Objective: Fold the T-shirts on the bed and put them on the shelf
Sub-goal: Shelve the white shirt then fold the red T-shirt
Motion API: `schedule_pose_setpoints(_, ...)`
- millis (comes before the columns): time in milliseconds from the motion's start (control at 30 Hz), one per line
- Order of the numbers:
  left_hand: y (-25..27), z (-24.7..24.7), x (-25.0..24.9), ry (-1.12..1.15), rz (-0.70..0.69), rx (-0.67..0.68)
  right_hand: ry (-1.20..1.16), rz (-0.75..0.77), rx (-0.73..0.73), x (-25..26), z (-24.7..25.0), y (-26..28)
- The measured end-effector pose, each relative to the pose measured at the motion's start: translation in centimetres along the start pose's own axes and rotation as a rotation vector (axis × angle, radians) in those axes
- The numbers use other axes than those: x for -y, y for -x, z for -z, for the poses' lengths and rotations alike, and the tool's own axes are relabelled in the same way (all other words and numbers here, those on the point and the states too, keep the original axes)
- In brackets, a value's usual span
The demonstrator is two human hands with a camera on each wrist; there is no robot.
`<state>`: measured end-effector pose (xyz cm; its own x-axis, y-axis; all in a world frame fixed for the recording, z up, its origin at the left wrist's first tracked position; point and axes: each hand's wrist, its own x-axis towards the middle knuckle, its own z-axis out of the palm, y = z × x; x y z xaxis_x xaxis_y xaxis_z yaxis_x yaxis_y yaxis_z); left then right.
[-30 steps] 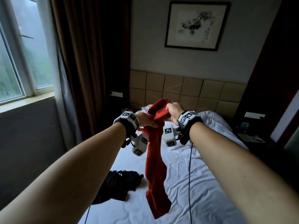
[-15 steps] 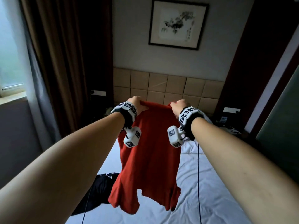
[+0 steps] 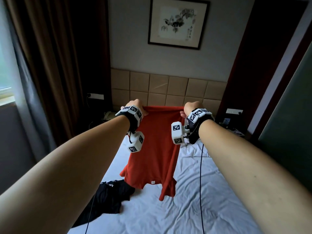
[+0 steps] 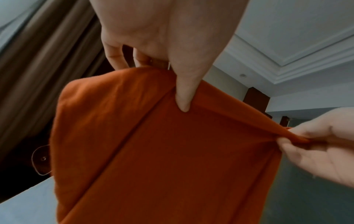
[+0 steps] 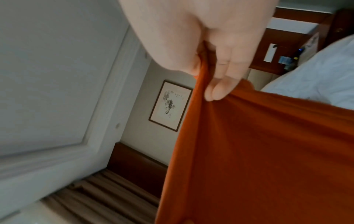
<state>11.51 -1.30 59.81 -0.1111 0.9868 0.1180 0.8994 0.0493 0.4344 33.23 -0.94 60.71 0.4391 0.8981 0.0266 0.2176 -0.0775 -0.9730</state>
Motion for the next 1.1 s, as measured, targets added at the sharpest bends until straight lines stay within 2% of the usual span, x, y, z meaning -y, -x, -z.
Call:
schedule_pose_setpoints(100,0.0,-0.1,0.0,-0.006,0.015,-0.007,-0.269,-0.033,-0.176,-0.2,-0.1,0.2)
schedule_pose_setpoints(167,0.4,-0.1,-0.1,0.000,0.008,0.036,-0.318,-0.037,-0.151,-0.6,0.5,-0.2)
schedule_pose_setpoints(300,0.4,-0.6,-0.2,-0.022,-0.029,0.176,0.015,0.013,-0.010,-2.7,2.4,-3.1)
schedule_pose_setpoints(400,0.8,-1.2,-0.7,-0.005,-0.123,0.318,0.030,0.077,-0.093,-3.2,2.9,-3.2)
schedule_pose_setpoints(467,2.2,-1.2,-1.6,0.188,-0.120,0.466,0.000,0.126,-0.111,-2.7,2.4,-2.8)
schedule_pose_setpoints(533,2.4,-1.5,-2.6,0.345,-0.122,0.529,0.059,0.179,0.014,-2.2,1.7,-1.8)
schedule_pose_setpoints(667,2.4,-2.0,-4.5,0.582,-0.246,0.372,0.139,0.243,0.241,-0.9,1.0,0.4)
schedule_pose_setpoints(767,2.3,-2.3,-5.6,0.688,-0.320,0.370,0.143,0.238,0.354,-0.3,0.4,1.5)
schedule_pose_setpoints(867,1.9,-2.0,-6.1,0.548,-0.326,0.363,0.159,0.230,0.392,-0.2,0.8,1.6)
schedule_pose_setpoints(933,1.6,-1.9,-6.2,0.342,-0.332,0.392,0.174,0.250,0.366,-0.5,1.4,1.5)
schedule_pose_setpoints(1000,1.7,-2.1,-6.2,0.116,-0.357,0.361,0.201,0.296,0.336,-0.6,2.1,1.5)
schedule_pose_setpoints(1067,1.3,-2.4,-6.0,0.078,-0.380,0.245,0.255,0.305,0.367,-0.9,2.7,1.6)
schedule_pose_setpoints(1100,1.0,-2.6,-6.0,0.149,-0.379,0.214,0.315,0.299,0.391,-1.1,3.2,1.7)
